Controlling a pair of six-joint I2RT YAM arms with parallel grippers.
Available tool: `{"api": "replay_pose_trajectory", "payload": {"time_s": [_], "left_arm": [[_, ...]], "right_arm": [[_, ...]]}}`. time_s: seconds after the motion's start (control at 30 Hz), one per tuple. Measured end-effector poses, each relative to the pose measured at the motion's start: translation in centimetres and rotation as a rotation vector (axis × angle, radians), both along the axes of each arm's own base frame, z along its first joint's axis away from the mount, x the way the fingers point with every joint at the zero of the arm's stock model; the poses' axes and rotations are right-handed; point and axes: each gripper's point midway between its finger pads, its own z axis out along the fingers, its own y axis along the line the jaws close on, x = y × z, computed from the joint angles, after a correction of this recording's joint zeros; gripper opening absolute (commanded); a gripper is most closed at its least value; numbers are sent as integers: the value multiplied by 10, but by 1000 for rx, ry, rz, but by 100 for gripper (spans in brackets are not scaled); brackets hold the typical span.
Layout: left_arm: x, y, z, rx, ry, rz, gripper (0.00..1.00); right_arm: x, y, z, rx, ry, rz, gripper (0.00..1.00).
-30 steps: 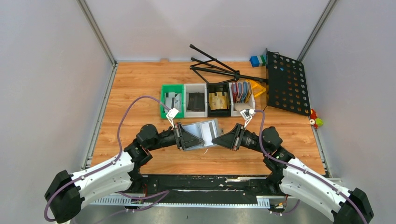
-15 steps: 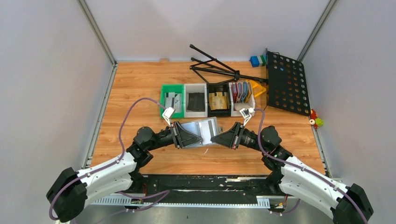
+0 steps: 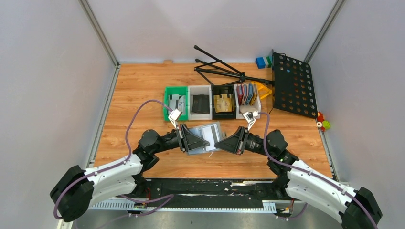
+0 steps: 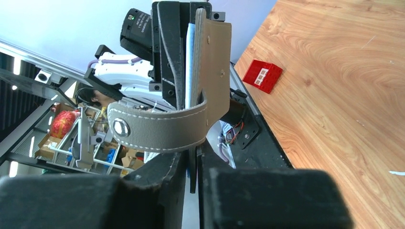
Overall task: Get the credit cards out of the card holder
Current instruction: Remove the credit card from the card holder.
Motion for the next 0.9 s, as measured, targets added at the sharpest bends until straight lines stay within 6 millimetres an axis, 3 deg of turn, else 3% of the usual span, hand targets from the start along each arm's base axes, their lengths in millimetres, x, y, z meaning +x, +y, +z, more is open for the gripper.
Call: {"api": "replay_pose_trajectory", "payload": {"time_s": [0.07, 0.17, 0.3, 0.37, 0.4, 0.5, 0.6, 0.7, 0.9], "left_arm": [[-1, 0, 1, -2, -3, -2, 7], [-2, 1, -1, 11, -4, 3, 6], [-4, 3, -3, 29, -10, 5, 6], [-5, 4, -4, 37, -16, 4, 6], [-5, 4, -4, 41, -18, 4, 6], [-6, 5, -9, 60, -14, 6, 6], [-5, 5, -13, 76, -10, 8, 6], [-4, 4, -18, 92, 0, 4, 6], [-3, -4, -32, 120, 40, -29, 5]], "right_arm": [[-3, -2, 1, 5, -3, -3, 27], [-7, -7, 5, 22, -19, -12, 27], [-6, -12, 8, 32, -28, -46, 2], [-4, -15, 5, 22, -21, -64, 1], [-4, -16, 4, 18, -16, -72, 5], [-2, -18, 0, 6, -2, -87, 30], [-3, -18, -2, 3, 3, -89, 42], [-3, -15, -6, -9, 8, -74, 42], [-2, -4, -30, -82, 65, -25, 25]]}}
